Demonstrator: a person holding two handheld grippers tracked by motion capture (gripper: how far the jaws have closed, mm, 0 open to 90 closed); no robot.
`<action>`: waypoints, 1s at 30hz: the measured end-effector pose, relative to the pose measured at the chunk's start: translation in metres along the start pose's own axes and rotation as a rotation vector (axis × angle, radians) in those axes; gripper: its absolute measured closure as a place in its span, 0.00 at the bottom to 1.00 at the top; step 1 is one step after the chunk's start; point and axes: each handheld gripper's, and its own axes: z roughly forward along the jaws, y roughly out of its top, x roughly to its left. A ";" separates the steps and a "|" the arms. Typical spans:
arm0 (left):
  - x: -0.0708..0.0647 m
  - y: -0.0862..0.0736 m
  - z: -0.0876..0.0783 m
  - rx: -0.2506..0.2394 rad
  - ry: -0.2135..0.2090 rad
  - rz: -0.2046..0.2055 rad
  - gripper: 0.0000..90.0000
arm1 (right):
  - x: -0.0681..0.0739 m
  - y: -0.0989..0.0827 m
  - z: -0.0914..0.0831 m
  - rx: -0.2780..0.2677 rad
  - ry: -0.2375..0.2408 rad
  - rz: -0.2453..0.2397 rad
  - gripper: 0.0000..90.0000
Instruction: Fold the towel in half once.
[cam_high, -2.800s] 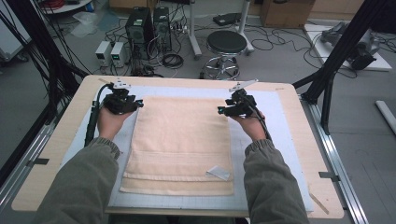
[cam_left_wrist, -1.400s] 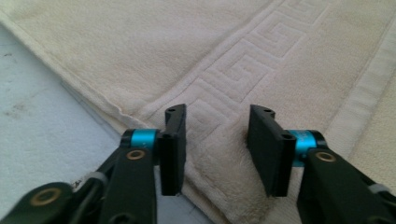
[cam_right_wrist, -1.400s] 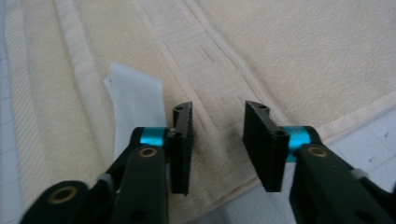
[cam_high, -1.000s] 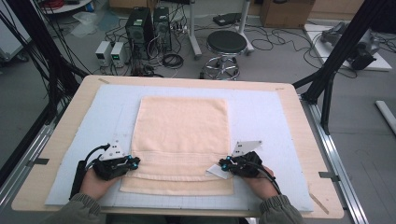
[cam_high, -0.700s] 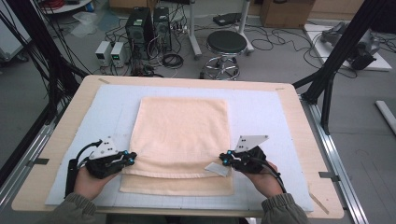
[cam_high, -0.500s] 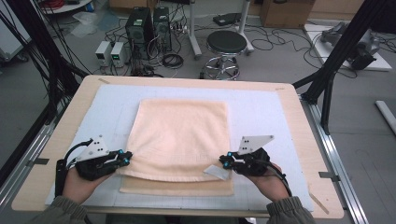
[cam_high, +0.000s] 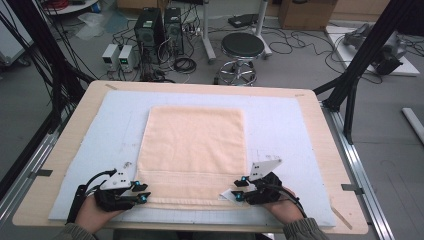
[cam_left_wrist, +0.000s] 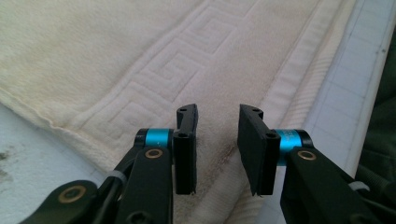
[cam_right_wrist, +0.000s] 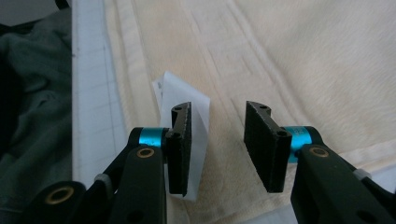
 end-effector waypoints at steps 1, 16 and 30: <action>0.000 -0.001 0.001 -0.001 -0.001 0.005 0.80 | 0.000 -0.002 0.002 0.003 0.001 0.006 0.71; -0.016 0.016 -0.032 -0.090 0.021 0.057 0.97 | 0.013 0.013 -0.029 -0.062 0.028 -0.040 0.98; -0.005 0.006 -0.012 -0.059 0.048 0.022 0.73 | 0.001 0.008 -0.007 -0.053 0.018 0.021 0.68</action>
